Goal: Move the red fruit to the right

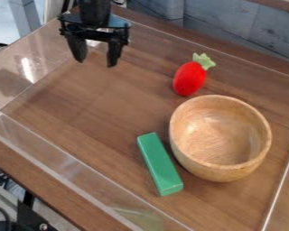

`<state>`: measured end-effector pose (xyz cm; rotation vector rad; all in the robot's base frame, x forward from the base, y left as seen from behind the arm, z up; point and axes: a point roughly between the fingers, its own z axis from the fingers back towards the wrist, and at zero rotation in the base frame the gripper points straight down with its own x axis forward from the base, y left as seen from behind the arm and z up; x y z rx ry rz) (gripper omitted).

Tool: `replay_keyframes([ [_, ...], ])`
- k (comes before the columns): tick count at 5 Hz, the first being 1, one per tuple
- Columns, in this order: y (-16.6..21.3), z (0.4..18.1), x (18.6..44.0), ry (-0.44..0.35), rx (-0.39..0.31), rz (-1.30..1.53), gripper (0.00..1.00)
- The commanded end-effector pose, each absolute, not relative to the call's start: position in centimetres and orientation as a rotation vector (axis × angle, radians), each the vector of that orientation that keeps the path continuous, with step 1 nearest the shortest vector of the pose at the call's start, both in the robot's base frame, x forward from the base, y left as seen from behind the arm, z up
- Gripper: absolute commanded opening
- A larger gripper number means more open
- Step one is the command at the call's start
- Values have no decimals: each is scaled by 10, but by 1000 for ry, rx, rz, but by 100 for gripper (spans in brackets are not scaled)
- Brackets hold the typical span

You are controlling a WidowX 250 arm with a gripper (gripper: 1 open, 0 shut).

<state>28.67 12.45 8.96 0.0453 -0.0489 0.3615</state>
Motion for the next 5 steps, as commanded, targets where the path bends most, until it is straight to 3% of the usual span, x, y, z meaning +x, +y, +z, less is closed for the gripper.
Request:
replay_keyframes([
  [1,137,116,289,-142,79,377,100],
  [3,129,129,293,-162,97,360,100],
  [5,129,157,303,-177,104,261,100],
])
